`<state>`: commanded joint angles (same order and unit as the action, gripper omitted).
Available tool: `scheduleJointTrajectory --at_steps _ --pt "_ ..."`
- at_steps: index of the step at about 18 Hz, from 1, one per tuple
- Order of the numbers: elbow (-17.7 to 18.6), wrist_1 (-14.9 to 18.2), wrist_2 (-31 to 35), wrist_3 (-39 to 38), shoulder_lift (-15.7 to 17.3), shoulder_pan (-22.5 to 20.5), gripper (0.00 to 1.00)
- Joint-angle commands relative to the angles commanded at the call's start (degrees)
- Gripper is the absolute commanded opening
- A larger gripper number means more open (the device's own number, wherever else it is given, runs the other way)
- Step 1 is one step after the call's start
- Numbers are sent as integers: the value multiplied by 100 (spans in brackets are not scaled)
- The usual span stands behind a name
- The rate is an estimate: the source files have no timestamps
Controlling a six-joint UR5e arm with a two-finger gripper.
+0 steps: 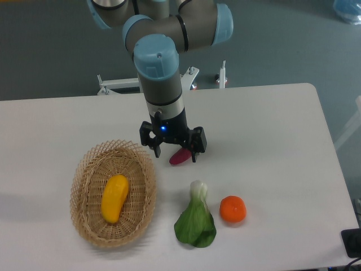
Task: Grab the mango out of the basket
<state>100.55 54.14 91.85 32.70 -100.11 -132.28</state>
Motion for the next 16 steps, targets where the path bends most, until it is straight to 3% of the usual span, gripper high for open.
scheduleJointTrajectory --at_steps 8,12,16 --pt "53 -61 -158 -70 -17 26 100" --pt "79 -360 -158 -176 -210 61 100" --pt "123 -378 -158 -491 -369 123 100"
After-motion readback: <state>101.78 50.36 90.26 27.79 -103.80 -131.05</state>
